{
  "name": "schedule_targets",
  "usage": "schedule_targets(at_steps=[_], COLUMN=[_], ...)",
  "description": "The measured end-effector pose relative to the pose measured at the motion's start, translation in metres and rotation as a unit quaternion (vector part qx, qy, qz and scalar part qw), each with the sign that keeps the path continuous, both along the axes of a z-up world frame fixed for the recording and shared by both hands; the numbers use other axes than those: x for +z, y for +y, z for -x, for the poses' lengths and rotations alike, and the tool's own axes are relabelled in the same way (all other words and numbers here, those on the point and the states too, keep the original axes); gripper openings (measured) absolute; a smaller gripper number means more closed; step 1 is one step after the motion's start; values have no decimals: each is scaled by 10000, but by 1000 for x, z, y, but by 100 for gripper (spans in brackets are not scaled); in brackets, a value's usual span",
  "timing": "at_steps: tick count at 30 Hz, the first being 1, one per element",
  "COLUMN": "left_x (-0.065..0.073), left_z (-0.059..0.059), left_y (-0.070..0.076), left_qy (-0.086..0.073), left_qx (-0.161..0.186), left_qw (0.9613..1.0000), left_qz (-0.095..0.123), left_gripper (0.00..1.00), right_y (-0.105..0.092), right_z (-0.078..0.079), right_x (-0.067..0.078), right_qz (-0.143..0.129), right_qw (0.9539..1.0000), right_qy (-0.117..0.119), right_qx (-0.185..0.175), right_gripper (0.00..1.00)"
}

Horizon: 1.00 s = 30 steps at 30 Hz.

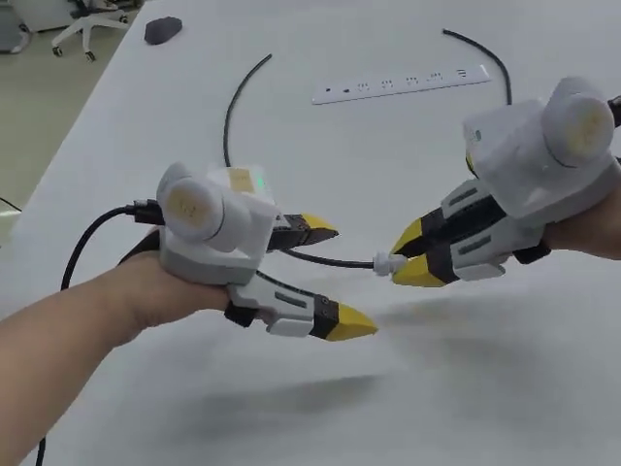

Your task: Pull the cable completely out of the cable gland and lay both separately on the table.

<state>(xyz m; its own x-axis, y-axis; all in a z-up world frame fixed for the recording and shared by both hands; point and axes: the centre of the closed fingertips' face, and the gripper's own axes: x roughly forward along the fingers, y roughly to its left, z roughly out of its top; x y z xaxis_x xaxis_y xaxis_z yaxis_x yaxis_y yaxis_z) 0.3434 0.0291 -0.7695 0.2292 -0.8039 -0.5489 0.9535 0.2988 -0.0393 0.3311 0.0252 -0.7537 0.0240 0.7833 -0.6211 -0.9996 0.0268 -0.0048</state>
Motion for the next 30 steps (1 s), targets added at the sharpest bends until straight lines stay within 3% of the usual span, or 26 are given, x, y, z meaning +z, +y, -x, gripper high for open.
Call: schedule_targets(at_steps=[1,4,5,6,7,10,15,17,19,25,28,29,30], left_x=[-1,10,13,20,23,24,25,26,32,34,36,40,39], left_z=[2,8,11,16,18,16,23,26,28,30,33,33,32], left_y=[-4,-17,-20,-24,-26,-24,-26,-26,-28,-30,-32,-34,-34], left_qy=[124,432,578,872,1017,1013,1058,1151,1428,1509,1729,1860,1963], left_qx=[-17,-87,-88,-114,-104,-81,-234,-233,-178,-187,-186,-155,-82], left_qw=[9999,9978,9963,9922,9896,9898,9892,9879,9816,9793,9738,9689,9667], left_qz=[50,498,637,887,1015,993,987,1016,1255,1337,1464,1626,1641], left_gripper=[70,62,58,50,44,29,28,27,24,22,18,16,16], right_y=[-1,-4,-6,-7,-8,-11,-14,-15,-15,-15,-15,-15,-15], right_z=[5,14,17,19,21,24,25,26,27,28,29,29,30], right_x=[2,2,2,2,3,7,11,11,12,14,15,15,15], right_qz=[-13,36,69,86,86,38,-3,-14,-19,-22,-13,-17,-12], right_qw=[10000,9999,9999,9998,9998,9999,9999,9999,9999,9997,9996,9996,9995], right_qy=[30,3,-31,-37,-55,-53,-46,-55,-80,-120,-132,-137,-143], right_qx=[14,109,143,157,169,148,115,118,151,203,248,260,269], right_gripper=[7,7,7,7,7,7,7,7,7,7,7,7,7])
